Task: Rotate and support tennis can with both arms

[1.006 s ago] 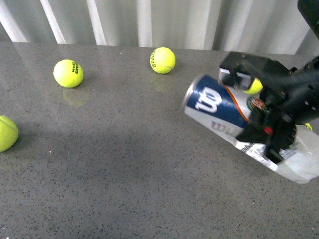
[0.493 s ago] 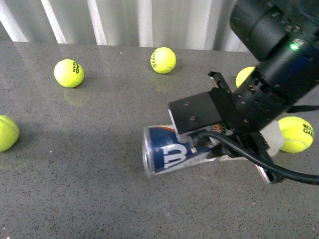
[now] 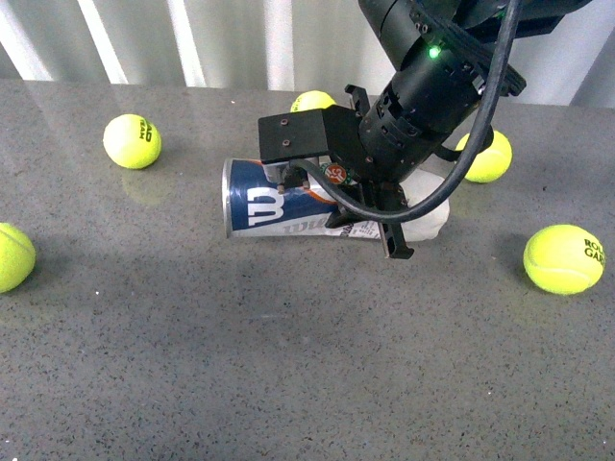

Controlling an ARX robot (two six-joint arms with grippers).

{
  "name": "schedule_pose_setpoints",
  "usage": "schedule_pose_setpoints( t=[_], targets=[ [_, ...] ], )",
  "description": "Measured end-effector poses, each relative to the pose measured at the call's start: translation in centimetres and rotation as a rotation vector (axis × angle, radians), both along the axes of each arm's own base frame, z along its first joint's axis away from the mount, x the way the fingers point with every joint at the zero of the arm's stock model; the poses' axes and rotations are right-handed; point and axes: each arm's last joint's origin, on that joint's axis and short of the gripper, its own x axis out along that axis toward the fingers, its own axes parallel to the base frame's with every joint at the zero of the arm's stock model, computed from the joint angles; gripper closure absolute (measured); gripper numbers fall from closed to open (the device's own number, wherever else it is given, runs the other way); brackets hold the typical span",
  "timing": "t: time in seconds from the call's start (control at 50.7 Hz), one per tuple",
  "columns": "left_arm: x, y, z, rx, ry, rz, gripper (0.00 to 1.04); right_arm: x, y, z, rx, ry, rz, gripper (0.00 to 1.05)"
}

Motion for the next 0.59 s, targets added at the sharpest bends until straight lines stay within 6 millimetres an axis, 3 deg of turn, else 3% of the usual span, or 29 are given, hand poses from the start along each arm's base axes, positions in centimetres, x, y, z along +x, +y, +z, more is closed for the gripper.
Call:
schedule_pose_setpoints(
  t=[0.493, 0.592],
  targets=[
    [0.0, 0.0, 0.0, 0.0, 0.0, 0.0, 0.07, -1.0, 0.6, -1.5, -0.006, 0.052, 0.0, 0.84],
    [0.0, 0.0, 0.0, 0.0, 0.0, 0.0, 0.07, -1.0, 0.6, -1.6, 0.002, 0.048, -0.016, 0.74]
  ],
)
